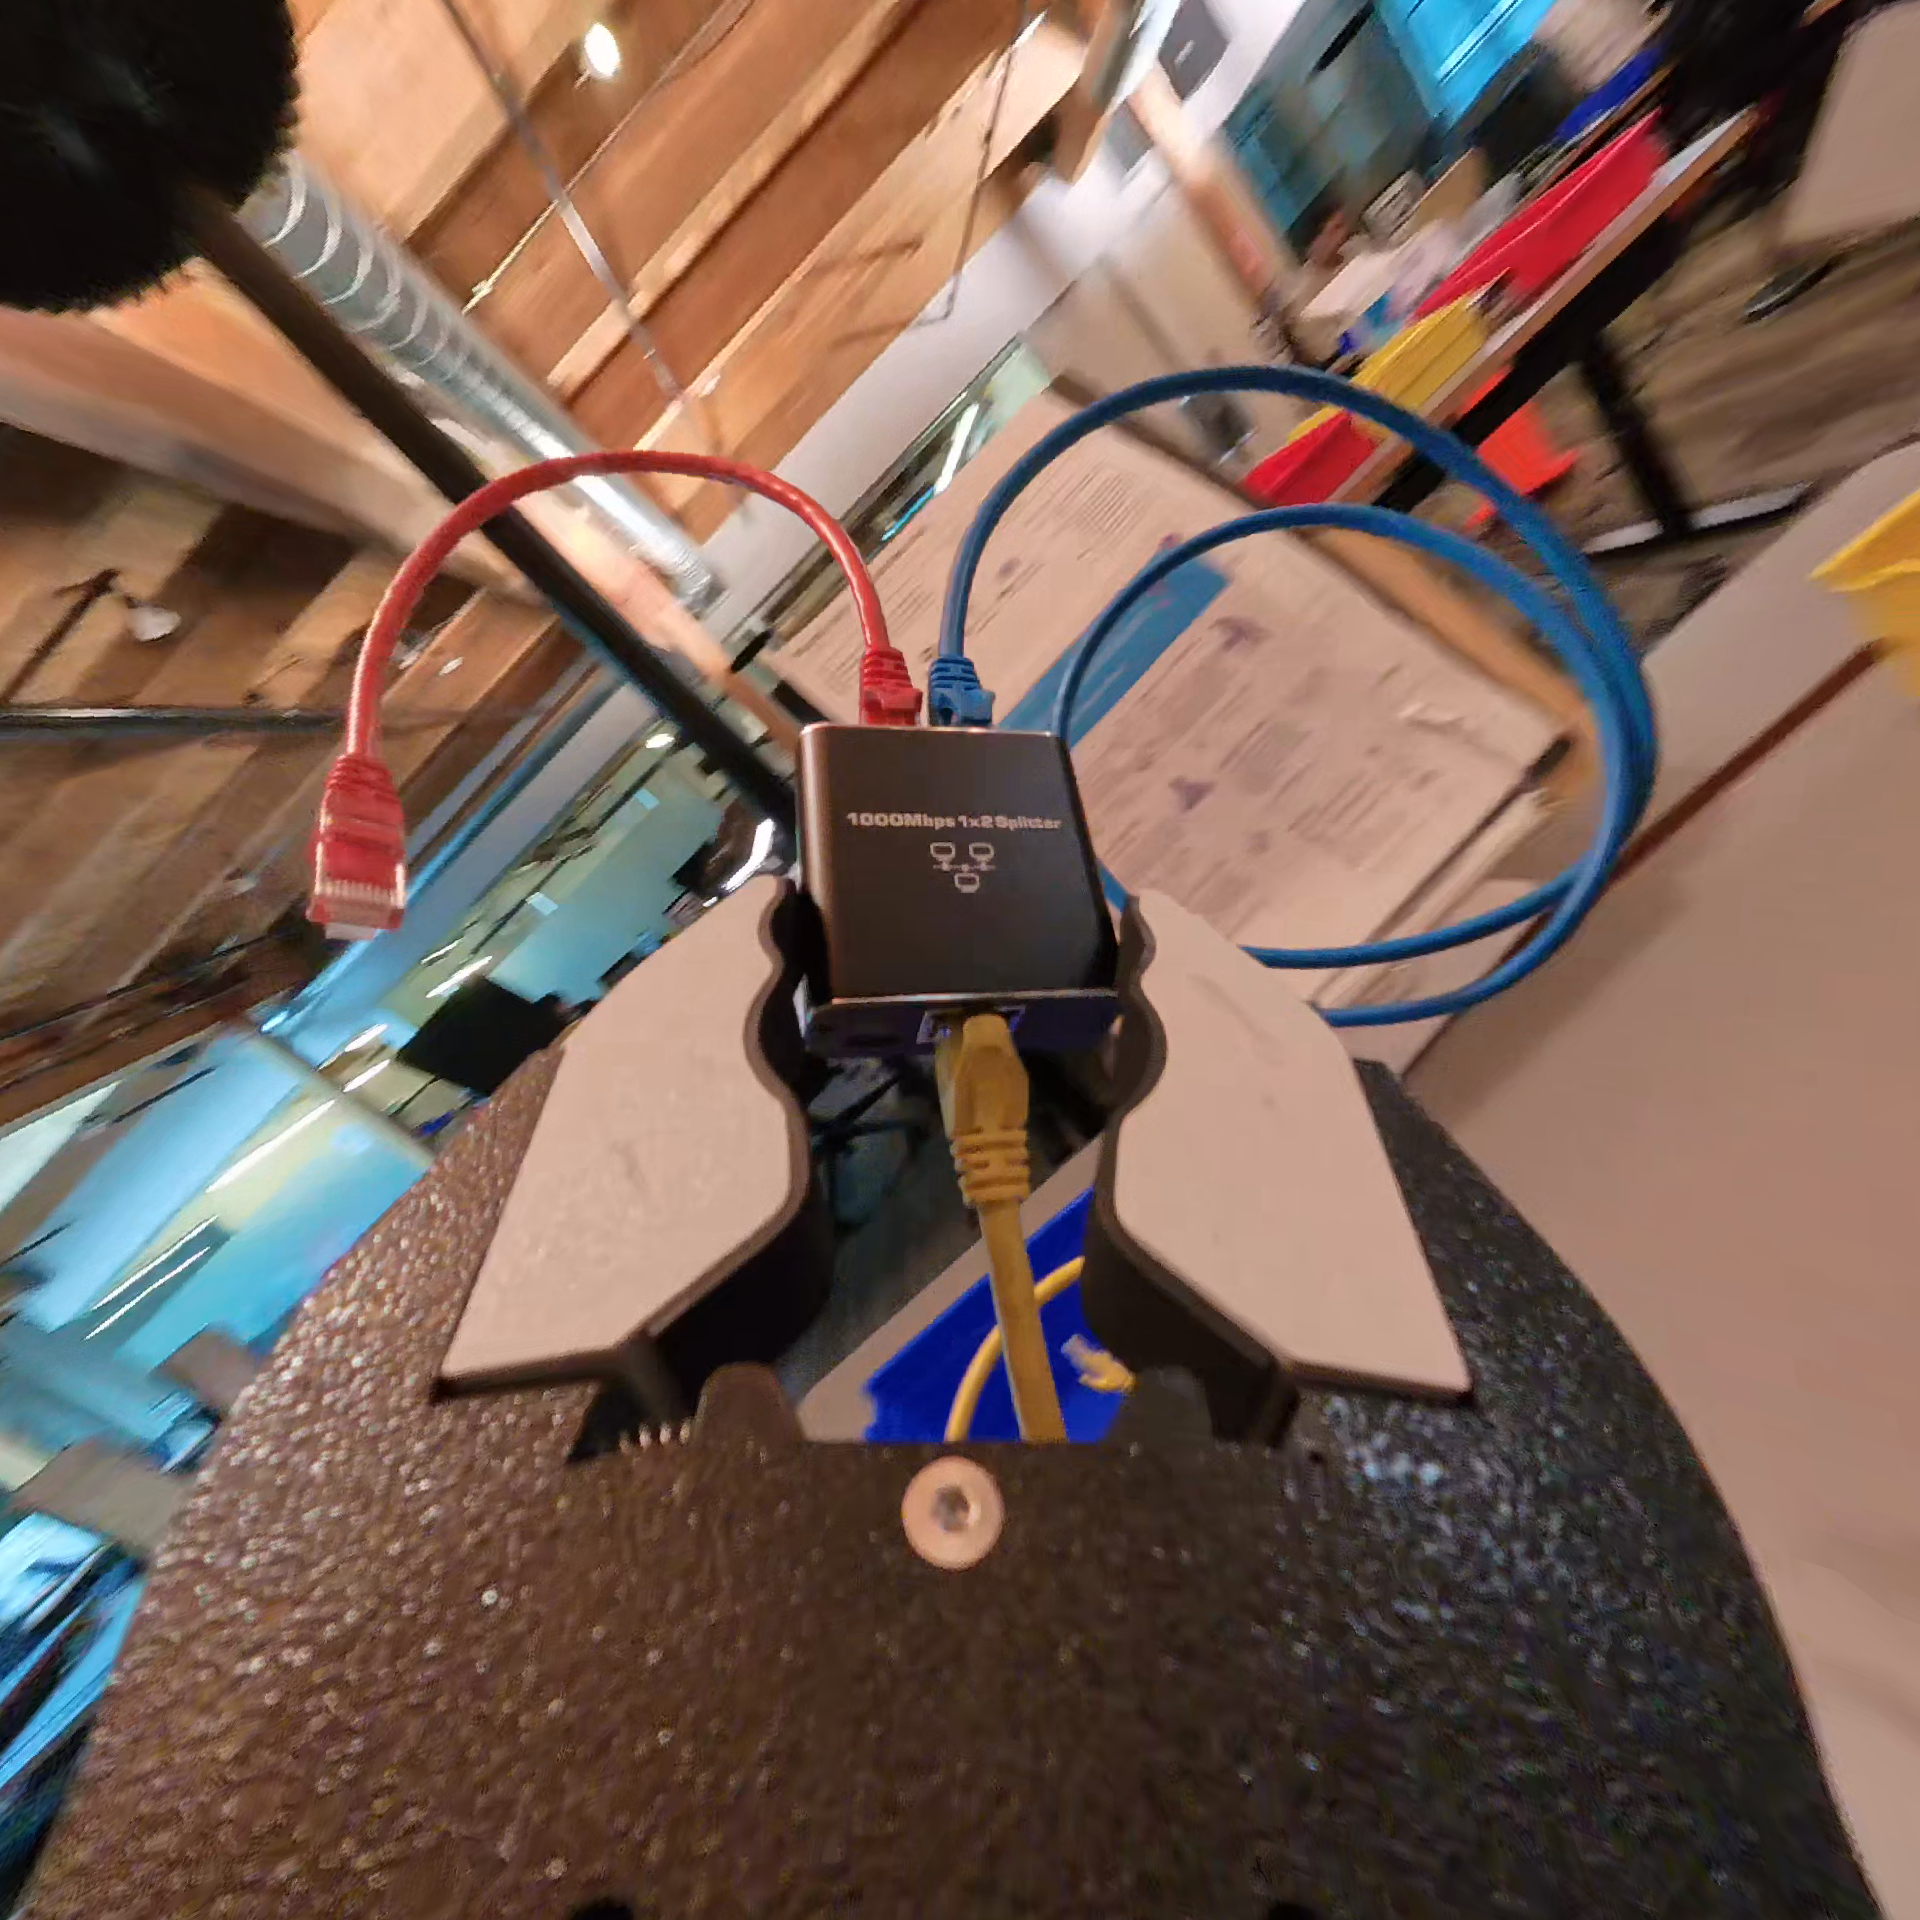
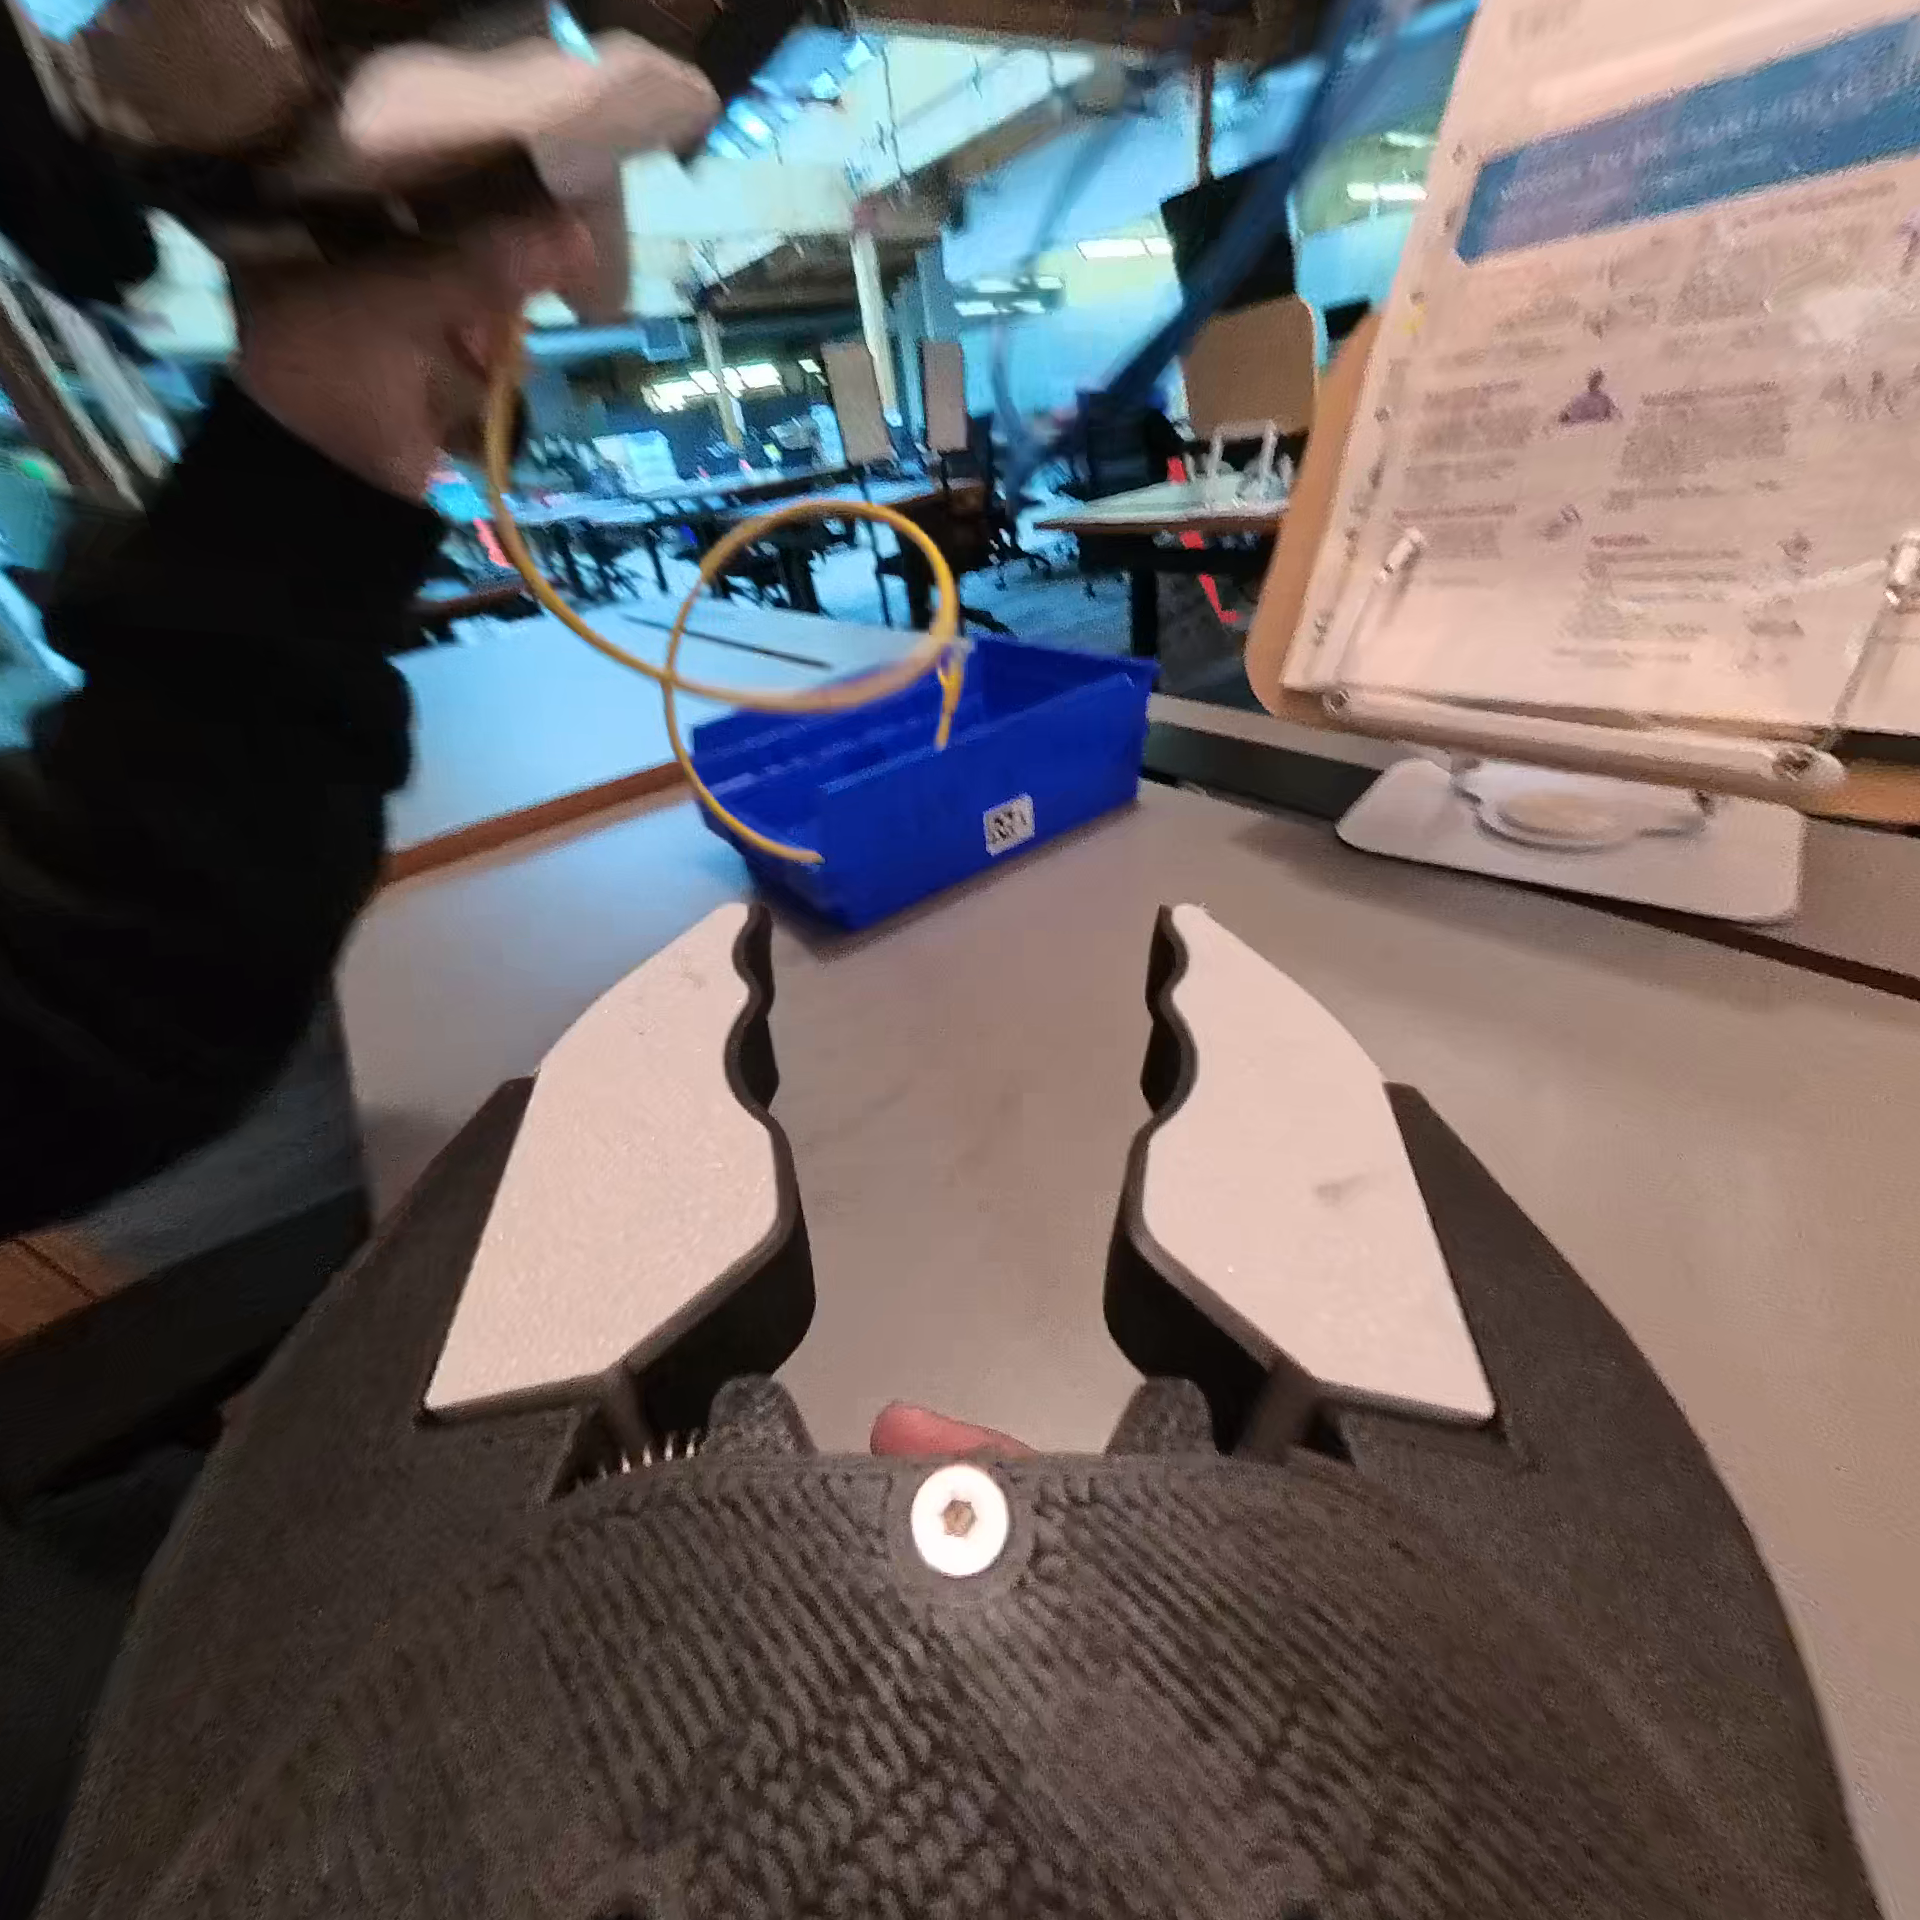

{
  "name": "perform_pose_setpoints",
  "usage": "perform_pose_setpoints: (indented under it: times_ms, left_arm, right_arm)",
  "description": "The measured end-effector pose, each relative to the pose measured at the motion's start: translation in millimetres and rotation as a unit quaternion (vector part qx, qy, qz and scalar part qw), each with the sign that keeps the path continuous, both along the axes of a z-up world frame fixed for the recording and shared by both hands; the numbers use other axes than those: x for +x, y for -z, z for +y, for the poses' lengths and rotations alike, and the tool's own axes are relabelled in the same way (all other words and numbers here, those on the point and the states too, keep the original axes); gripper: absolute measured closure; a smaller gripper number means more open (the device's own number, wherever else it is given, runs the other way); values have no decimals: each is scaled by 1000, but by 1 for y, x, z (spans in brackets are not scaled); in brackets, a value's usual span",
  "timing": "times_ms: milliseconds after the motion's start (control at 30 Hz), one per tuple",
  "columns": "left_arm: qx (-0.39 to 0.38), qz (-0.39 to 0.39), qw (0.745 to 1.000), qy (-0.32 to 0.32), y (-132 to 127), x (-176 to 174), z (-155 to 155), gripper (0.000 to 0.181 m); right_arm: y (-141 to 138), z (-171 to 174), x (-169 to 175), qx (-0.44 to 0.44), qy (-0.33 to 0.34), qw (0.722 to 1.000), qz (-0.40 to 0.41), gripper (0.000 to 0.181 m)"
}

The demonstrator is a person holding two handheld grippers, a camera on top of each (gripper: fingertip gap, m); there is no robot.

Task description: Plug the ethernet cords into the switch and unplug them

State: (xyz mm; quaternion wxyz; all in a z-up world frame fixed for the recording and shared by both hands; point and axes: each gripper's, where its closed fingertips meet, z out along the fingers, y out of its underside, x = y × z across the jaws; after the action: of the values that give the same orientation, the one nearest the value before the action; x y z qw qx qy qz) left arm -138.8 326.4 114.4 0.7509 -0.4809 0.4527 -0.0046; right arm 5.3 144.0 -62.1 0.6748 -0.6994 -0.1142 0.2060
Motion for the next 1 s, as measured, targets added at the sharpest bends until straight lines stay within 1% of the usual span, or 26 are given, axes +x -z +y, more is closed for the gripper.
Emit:
perform_pose_setpoints:
  times_ms: [67, 133, 200, 267, 333, 400, 500, 567, 600, 667, 733, 800, 833, 900, 967, 1000]
  left_arm:
    - [-3, 2, 999, 47, 12, 20, -26, 124]
    - [18, 10, 997, 78, 26, 37, -54, 124]
    - [64, 30, 994, 81, 36, 52, -79, 125]
    - [115, 63, 989, 74, 36, 65, -102, 125]
    - [176, 76, 980, 47, 16, 67, -117, 125]
    - [191, 67, 978, 50, -12, 63, -127, 125]
    - [148, 62, 983, 87, -41, 59, -133, 125]
    - [116, 62, 984, 120, -43, 62, -138, 125]
    - [99, 67, 984, 135, -37, 66, -140, 125]
    - [64, 83, 980, 166, -14, 74, -145, 125]
    - [43, 98, 975, 196, 18, 84, -149, 126]
    - [17, 116, 966, 232, 59, 94, -152, 126]
    - [9, 124, 960, 252, 80, 99, -153, 126]
    - [5, 138, 947, 291, 122, 108, -155, 126]
    - [-21, 138, 940, 313, 157, 115, -153, 126]
    - [-33, 133, 937, 322, 170, 117, -153, 126]
  right_arm:
    - [-22, -12, -14, 28, -26, 999, 19, 114]
    - [-41, -26, -28, 55, -53, 997, 28, 116]
    - [-54, -33, -35, 74, -57, 995, 26, 116]
    - [-57, -30, -31, 72, -31, 997, 24, 113]
    - [-64, -33, -29, 77, -18, 996, 36, 111]
    - [-72, -43, -34, 92, -22, 994, 47, 116]
    - [-80, -58, -43, 106, -26, 993, 47, 119]
    - [-85, -66, -50, 116, -33, 992, 46, 120]
    - [-87, -70, -52, 117, -35, 991, 46, 121]
    - [-88, -75, -56, 116, -34, 991, 49, 121]
    - [-85, -73, -51, 110, -14, 992, 53, 121]
    - [-72, -59, -39, 88, 7, 993, 73, 117]
    - [-61, -49, -33, 67, 8, 993, 95, 114]
    - [-29, -25, -21, 3, -1, 988, 154, 108]
    - [7, -3, -14, -52, -29, 975, 214, 101]
    - [21, 6, -13, -75, -48, 964, 249, 104]
